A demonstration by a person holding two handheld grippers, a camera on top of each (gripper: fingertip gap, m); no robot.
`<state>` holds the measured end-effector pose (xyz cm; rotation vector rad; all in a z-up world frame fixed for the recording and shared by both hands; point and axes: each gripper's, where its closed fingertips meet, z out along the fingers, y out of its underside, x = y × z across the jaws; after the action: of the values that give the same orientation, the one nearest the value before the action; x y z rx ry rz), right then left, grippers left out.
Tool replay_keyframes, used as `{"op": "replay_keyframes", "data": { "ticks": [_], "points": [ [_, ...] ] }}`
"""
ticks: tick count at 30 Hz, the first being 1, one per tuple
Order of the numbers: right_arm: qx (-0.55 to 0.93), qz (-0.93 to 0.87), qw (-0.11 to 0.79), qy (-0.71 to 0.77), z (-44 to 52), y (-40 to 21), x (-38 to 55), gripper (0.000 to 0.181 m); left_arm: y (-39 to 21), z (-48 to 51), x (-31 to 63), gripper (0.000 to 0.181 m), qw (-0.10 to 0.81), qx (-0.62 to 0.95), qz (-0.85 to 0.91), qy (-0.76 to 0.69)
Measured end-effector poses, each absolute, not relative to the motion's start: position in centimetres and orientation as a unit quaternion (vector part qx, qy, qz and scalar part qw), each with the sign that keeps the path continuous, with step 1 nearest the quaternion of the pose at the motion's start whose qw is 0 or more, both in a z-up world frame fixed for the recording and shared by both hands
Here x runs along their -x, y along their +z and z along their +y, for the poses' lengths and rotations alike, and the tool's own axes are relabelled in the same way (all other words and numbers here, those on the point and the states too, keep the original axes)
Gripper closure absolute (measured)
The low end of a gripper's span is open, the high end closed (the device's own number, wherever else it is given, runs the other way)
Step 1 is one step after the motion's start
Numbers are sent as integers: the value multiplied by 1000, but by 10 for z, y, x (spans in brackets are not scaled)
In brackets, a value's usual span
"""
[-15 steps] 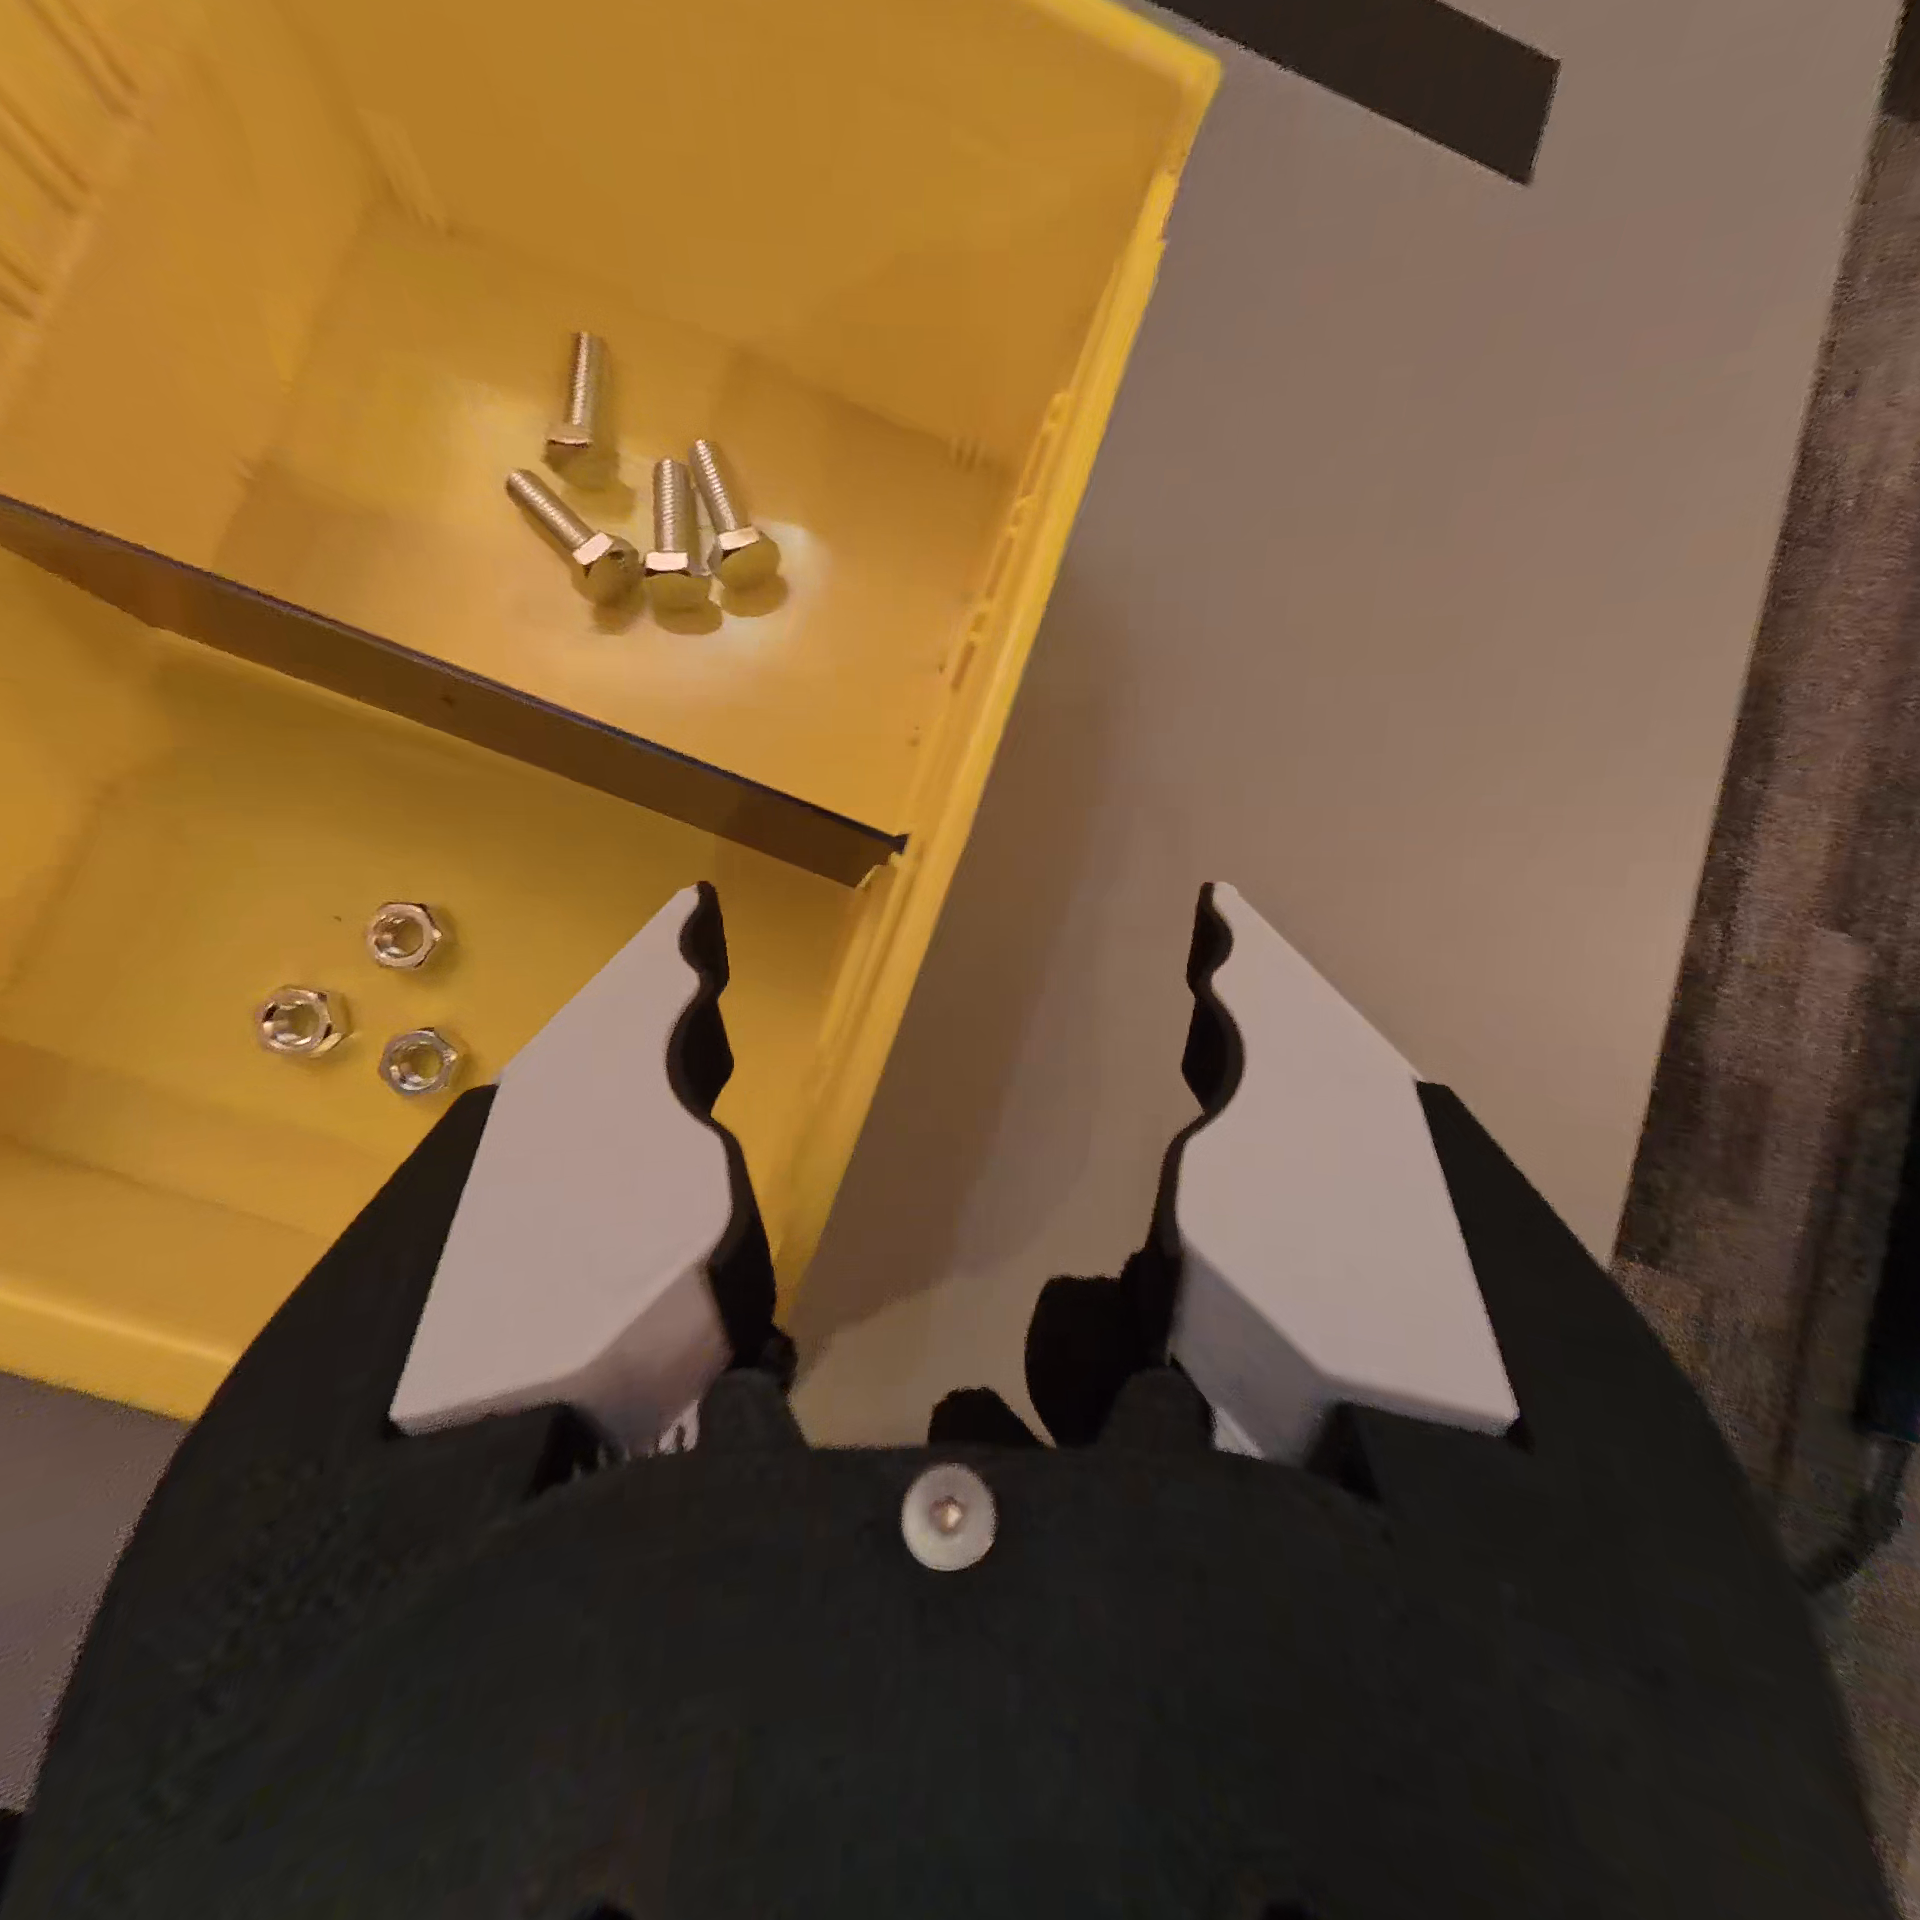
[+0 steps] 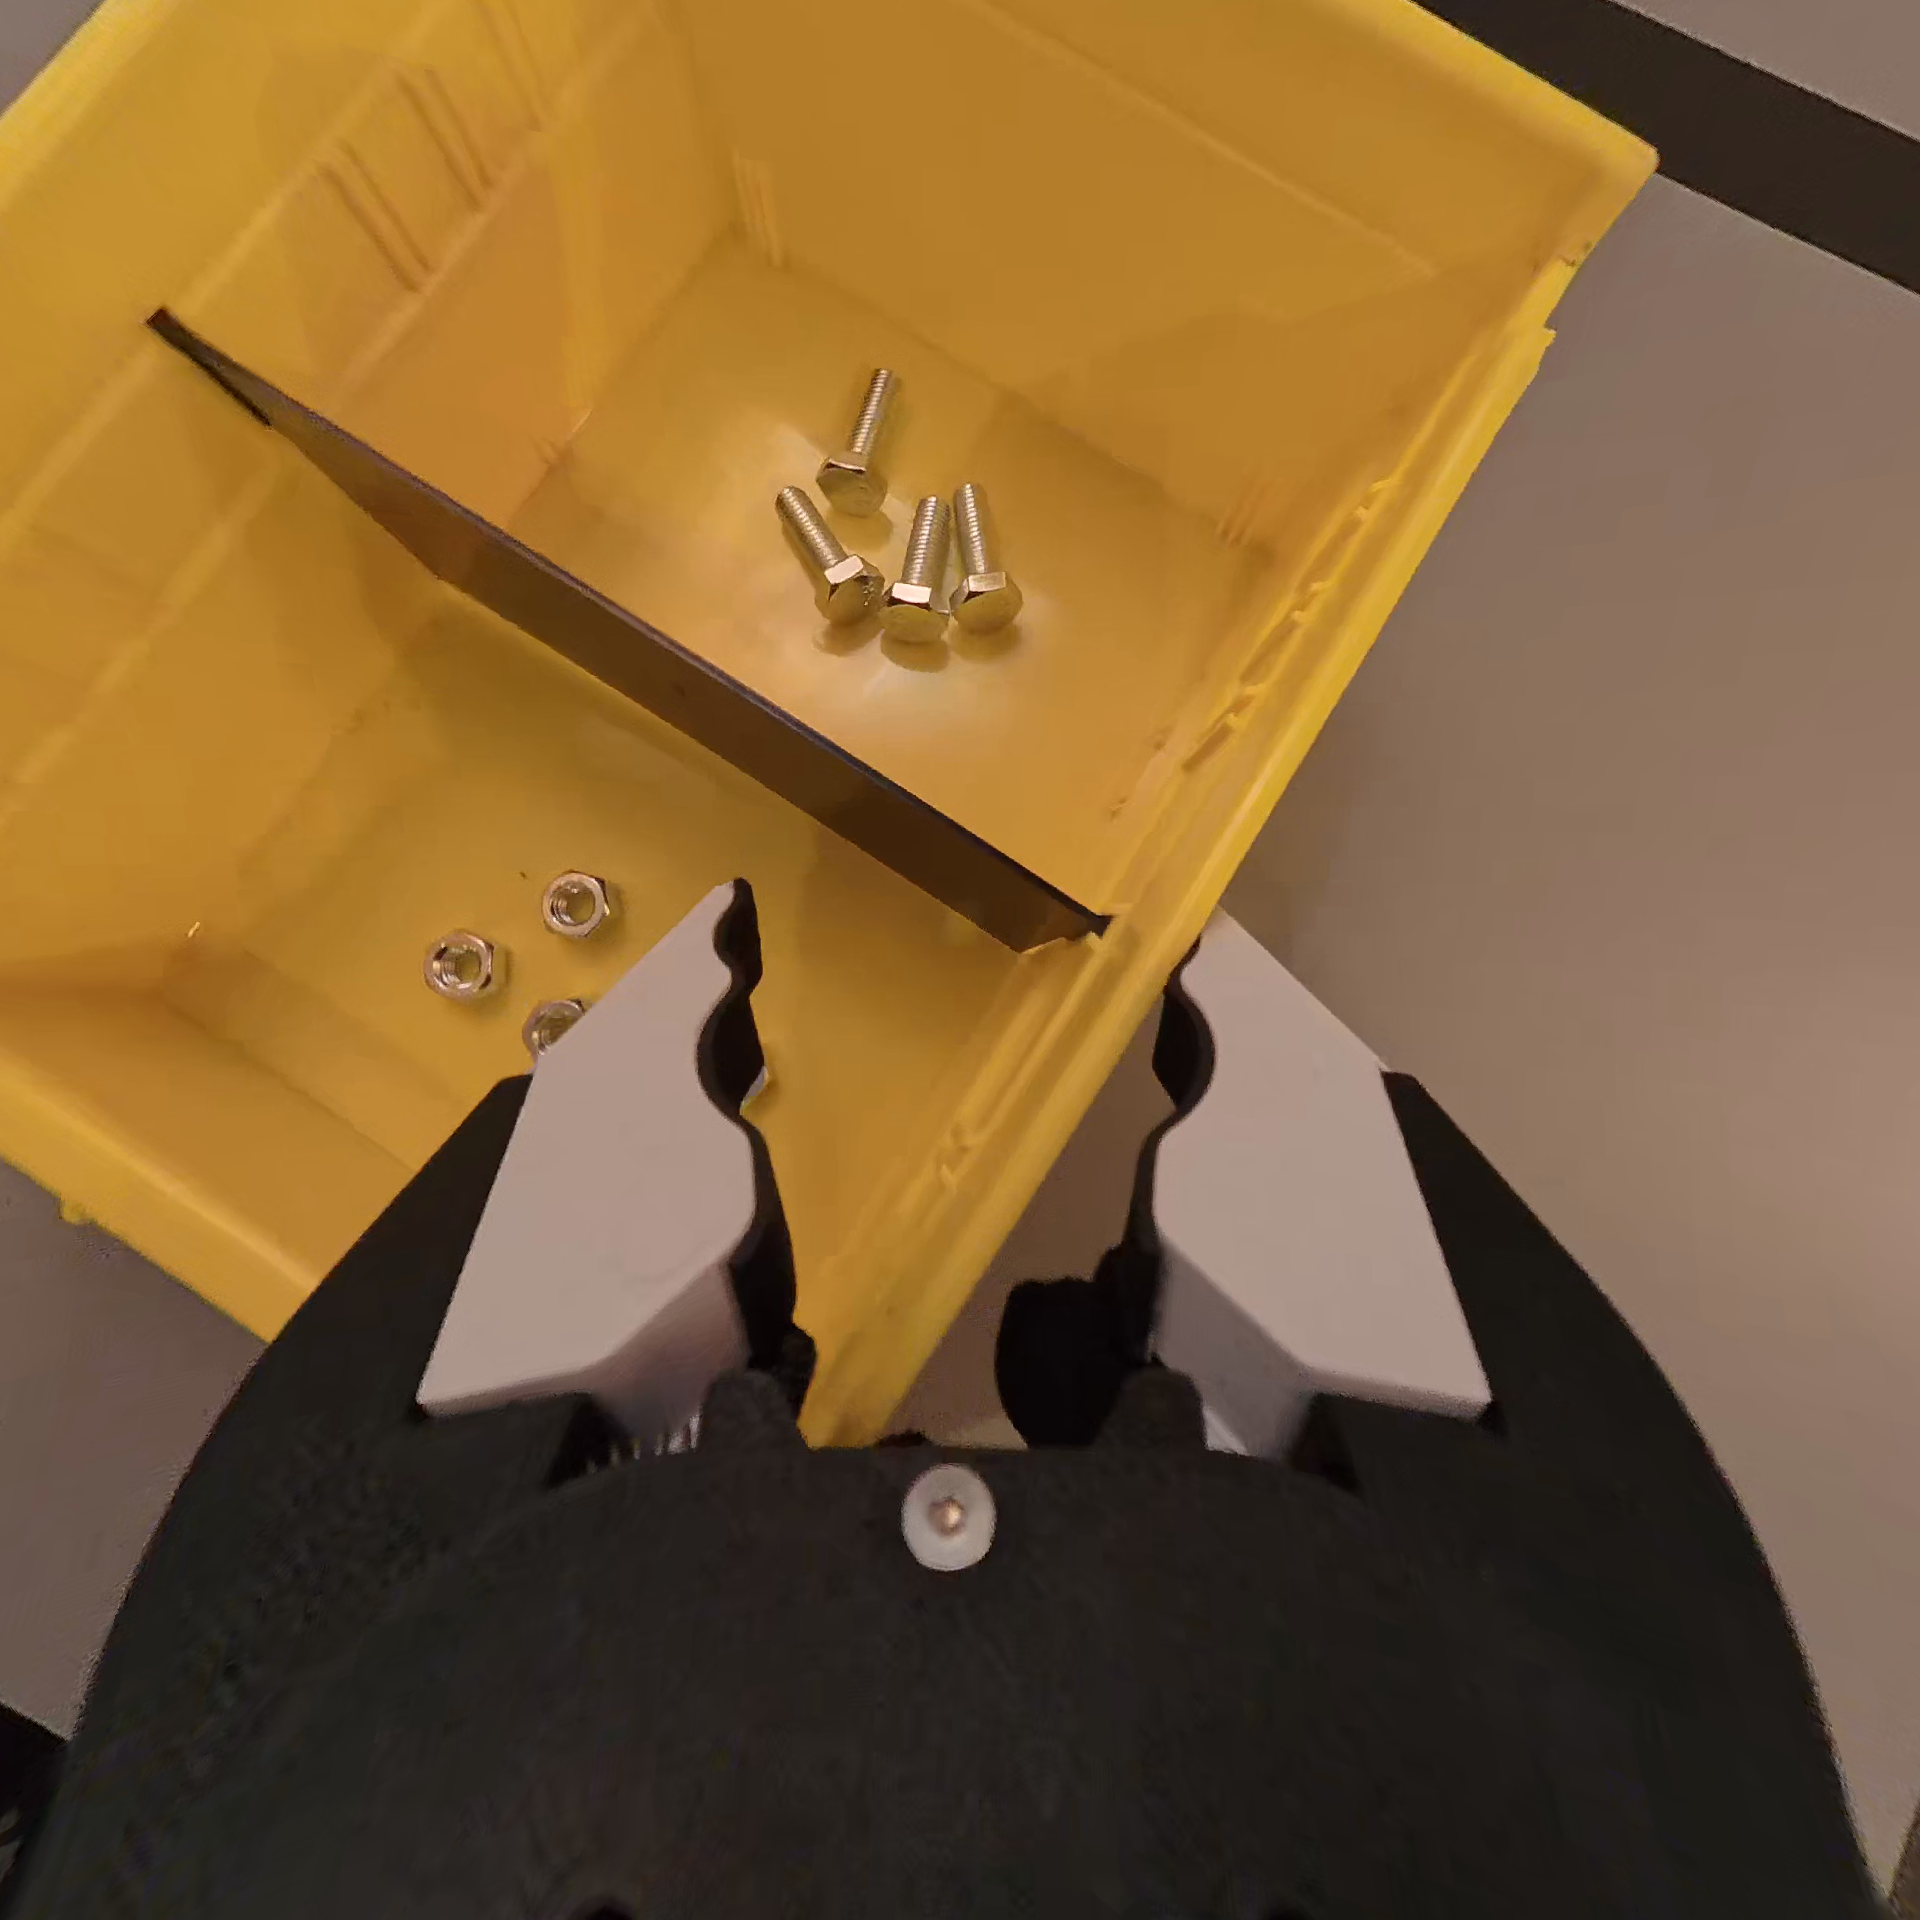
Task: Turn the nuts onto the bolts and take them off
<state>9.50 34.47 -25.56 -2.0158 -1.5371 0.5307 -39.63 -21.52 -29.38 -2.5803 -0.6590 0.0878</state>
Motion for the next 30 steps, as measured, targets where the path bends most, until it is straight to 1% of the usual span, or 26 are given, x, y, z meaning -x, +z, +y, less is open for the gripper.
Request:
{"op": "replay_keyframes", "data": {
  "ticks": [3, 9, 12, 18, 21, 25, 28, 30],
  "points": [
    [740, -581, 275, 198, 331, -257, -87, 106, -291, -211, 398, 170, 265, 932, -247, 19],
    [729, -586, 271, 227, 293, -257, -65, 103, -274, -203, 399, 171, 299, 926, -228, 33],
    [729, -582, 260, 247, 271, -257, -55, 104, -258, -203, 404, 171, 314, 922, -221, 57],
    [723, -586, 240, 277, 216, -263, -27, 98, -214, -201, 406, 171, 366, 903, -215, 72],
    [721, -578, 222, 310, 184, -264, -8, 85, -183, -199, 400, 171, 389, 896, -196, 85],
    [709, -577, 208, 348, 143, -261, 18, 73, -146, -197, 394, 171, 418, 883, -184, 107],
    [699, -579, 210, 364, 117, -261, 39, 77, -128, -196, 391, 171, 440, 872, -182, 115],
    [695, -575, 216, 374, 101, -261, 53, 73, -121, -196, 390, 171, 455, 864, -185, 112]
  ]
}}
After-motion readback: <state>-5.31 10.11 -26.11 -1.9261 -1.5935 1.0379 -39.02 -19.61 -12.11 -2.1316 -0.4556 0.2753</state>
